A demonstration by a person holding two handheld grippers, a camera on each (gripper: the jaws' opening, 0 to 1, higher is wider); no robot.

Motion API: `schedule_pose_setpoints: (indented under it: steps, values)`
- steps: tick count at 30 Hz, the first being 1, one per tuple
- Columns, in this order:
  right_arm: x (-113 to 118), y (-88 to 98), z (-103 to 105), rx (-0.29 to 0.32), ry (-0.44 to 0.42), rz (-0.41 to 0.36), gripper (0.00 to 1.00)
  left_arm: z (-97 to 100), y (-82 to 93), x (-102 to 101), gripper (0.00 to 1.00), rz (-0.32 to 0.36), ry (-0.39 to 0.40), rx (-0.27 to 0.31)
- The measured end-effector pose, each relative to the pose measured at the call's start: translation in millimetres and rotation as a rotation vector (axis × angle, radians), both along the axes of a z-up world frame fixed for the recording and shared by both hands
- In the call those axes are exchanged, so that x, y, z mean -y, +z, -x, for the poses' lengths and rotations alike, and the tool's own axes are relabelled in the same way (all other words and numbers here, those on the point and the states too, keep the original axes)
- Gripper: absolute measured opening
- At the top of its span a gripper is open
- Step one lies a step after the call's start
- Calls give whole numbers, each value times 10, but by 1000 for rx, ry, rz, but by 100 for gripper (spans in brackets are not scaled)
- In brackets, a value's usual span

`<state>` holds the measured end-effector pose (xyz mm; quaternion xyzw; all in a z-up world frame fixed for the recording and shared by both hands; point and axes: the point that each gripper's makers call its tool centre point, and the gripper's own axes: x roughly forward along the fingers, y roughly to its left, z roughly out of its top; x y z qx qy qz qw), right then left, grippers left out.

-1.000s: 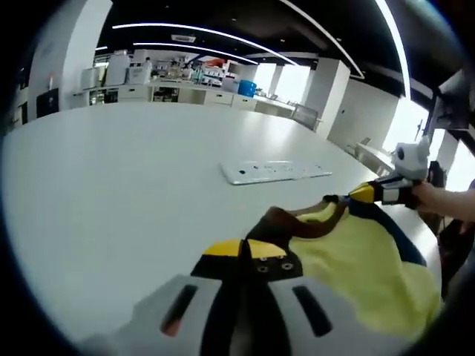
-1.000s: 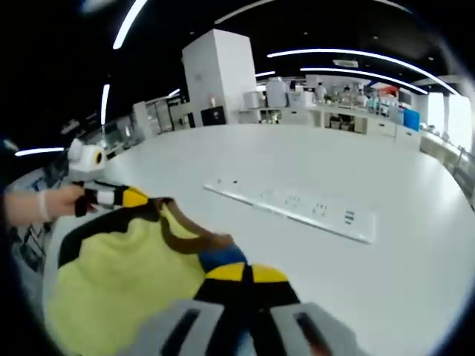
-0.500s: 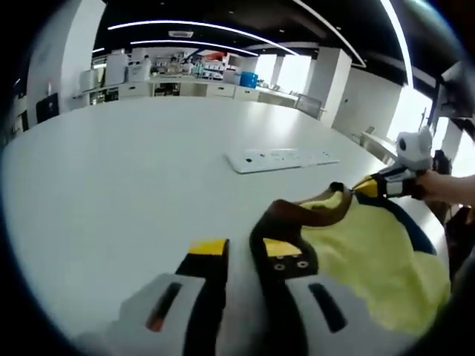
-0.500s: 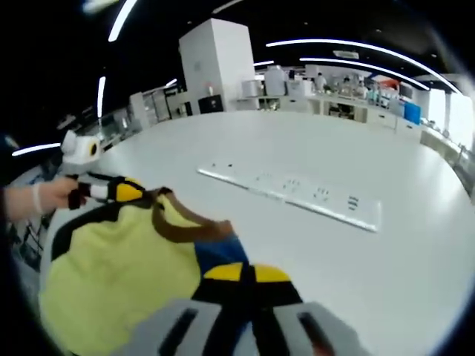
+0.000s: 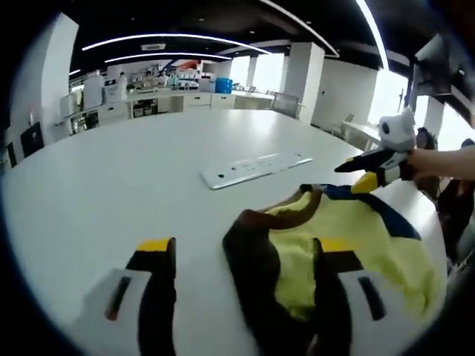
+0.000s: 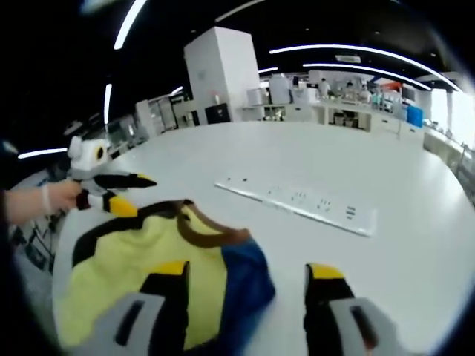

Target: Fold the garment on the visible template until the final outline fits inside the template.

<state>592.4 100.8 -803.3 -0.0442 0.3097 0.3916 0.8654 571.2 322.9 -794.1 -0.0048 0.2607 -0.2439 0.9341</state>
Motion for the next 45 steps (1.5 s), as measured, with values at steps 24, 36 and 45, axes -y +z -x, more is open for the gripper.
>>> schedule_pose_setpoints:
  steps: [24,36,45]
  values:
    - [406,463,540,54,-46,-29,91,609,545,-95,95,33,36,7]
    - [540,555,886,76,-45,-14,89,1048,707,-51,93,18,40,10]
    - [589,562,1244,78,-34,-23,87,1309,754,-127,91,7,37,13]
